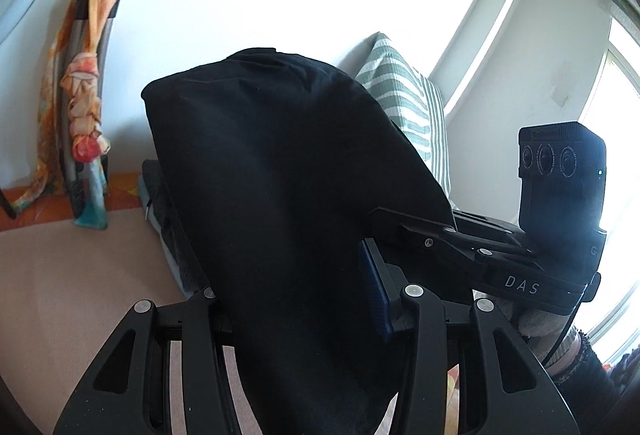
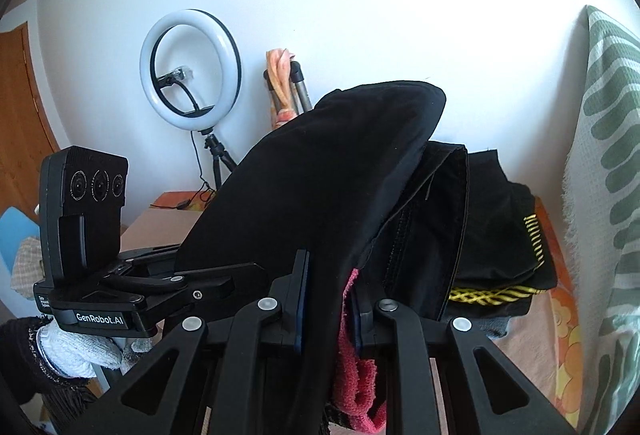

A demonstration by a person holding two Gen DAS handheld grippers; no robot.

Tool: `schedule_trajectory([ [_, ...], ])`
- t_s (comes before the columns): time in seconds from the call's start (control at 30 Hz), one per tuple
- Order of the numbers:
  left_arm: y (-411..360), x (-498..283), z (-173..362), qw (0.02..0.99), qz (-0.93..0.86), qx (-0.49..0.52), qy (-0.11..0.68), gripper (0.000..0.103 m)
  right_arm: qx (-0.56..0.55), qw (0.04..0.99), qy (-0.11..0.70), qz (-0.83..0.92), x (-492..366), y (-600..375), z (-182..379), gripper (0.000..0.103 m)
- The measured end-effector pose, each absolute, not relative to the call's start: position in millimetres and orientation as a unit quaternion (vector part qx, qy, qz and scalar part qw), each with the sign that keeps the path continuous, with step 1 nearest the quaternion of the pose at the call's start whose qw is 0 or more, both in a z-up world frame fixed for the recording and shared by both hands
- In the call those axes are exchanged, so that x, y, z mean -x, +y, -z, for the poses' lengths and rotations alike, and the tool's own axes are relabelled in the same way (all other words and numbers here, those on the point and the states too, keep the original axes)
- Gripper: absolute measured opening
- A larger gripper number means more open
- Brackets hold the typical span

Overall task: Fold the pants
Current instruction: 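Lift the bundle with both grippers and carry it toward the clothes stack, then lower the trousers onto the clothes stack and open both grippers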

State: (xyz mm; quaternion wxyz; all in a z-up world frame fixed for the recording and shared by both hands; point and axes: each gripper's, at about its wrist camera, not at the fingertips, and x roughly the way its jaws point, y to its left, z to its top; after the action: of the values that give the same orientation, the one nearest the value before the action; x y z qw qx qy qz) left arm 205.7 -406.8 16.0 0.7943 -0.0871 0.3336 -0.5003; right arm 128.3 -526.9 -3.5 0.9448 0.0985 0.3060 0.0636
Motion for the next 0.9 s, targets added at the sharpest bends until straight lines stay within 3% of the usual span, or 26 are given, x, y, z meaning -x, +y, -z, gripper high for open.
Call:
schedule_trajectory([
  [0.4,-462,-258,-30,0.827,0.479,0.091,0.282,0.044,-0.071,0.959,0.269,-0.048,-194,-589,-19,0.015],
  [0.5,-479,-277,-23,0.816,0.484,0.092,0.301,0.044,-0.081,0.962,0.256,-0.051,-214,-608,-19,0.015],
  [0.7,-514,-297,19,0.797,0.476,0.064,0.366,0.044,-0.163,0.940,0.297,-0.046,-230,-666,37,0.016],
  [0.9,-521,-297,47,0.797,0.456,0.046,0.393,0.044,-0.208,0.918,0.339,-0.001,-228,-698,90,0.028],
])
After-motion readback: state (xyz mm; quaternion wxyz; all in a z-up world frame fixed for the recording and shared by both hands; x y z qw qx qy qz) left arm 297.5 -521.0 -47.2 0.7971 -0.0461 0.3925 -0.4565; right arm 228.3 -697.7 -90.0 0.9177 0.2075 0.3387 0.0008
